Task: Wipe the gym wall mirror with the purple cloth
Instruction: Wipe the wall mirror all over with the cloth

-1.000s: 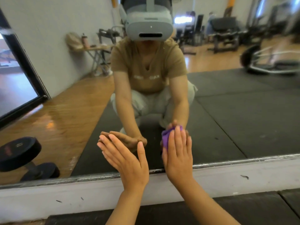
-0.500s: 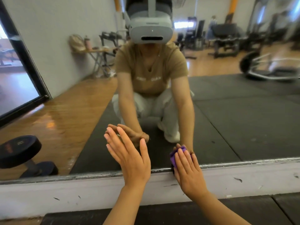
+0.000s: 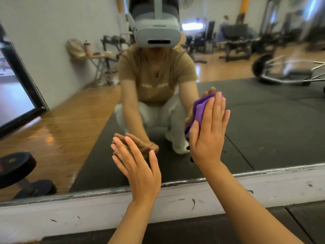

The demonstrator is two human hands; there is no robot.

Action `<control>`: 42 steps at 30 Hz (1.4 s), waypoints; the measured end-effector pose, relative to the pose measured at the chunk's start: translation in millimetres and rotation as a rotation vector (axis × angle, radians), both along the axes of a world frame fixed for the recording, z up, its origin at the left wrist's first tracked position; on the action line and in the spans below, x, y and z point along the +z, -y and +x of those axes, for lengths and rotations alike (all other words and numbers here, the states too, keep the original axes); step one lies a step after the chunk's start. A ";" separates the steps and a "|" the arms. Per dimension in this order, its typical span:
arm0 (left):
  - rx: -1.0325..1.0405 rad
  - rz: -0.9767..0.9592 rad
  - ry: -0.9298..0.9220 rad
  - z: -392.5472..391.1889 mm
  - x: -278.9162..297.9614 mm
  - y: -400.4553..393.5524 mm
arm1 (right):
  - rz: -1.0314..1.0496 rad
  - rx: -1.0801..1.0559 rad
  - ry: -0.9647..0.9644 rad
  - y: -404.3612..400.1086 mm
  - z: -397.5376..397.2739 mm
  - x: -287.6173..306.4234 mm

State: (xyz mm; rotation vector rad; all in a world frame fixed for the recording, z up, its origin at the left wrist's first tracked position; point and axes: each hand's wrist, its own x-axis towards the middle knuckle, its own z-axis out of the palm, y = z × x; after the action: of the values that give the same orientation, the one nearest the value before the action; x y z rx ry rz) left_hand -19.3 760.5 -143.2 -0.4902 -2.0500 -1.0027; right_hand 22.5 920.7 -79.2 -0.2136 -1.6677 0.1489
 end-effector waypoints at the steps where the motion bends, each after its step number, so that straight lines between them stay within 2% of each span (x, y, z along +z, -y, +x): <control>1: -0.004 -0.002 0.003 0.4 -0.5 0.1 | 0.014 0.007 -0.002 0.4 -0.5 -10.8; 3: -0.012 -0.003 0.010 1.0 -0.9 0.3 | 0.102 0.018 0.076 0.4 3.2 -52.3; 5: -0.014 0.001 0.012 1.3 -0.2 -0.7 | 0.226 0.009 0.242 -5.9 16.4 -106.6; 7: -0.020 0.014 0.018 2.2 1.3 -2.7 | 0.265 -0.028 0.384 -13.5 31.6 -149.9; 10: -0.037 0.032 0.031 3.4 3.2 -4.4 | 0.249 -0.067 0.470 -17.5 40.7 -169.2; 14: -0.050 0.036 0.027 4.0 2.1 -2.3 | 0.269 -0.026 0.426 -24.4 39.2 -141.2; 18: -0.044 0.012 -0.001 0.4 1.6 -1.7 | 0.033 -0.024 0.159 -30.9 25.6 -57.6; 21: -0.077 -0.097 -0.080 1.1 3.1 -5.4 | -0.063 -0.028 0.016 -35.3 19.3 -8.2; 23: -0.105 -0.143 -0.112 2.2 5.7 -9.5 | -0.073 -0.004 -0.035 -38.1 16.6 -7.6; 25: -0.097 -0.151 -0.116 1.4 6.9 -11.4 | -0.047 0.019 -0.015 -38.9 17.6 -32.6; 30: -0.088 -0.156 -0.124 -0.4 5.2 -10.7 | 0.055 0.038 0.284 -50.0 49.5 -143.3; 33: -0.085 -0.148 -0.122 1.7 6.9 -12.5 | -0.005 0.027 0.349 -53.5 58.3 -167.1; 37: -0.087 -0.132 -0.142 2.0 6.3 -13.4 | -0.029 0.055 0.301 -53.8 53.7 -141.6; 42: -0.102 -0.103 -0.149 2.1 5.5 -17.2 | -0.058 0.040 0.056 -70.7 40.5 -37.2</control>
State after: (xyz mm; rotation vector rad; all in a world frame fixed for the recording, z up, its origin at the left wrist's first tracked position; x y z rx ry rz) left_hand -17.3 777.7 -137.7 -0.7084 -1.9657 -0.8949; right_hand 63.0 991.4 -116.4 -0.2297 -1.7259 0.2232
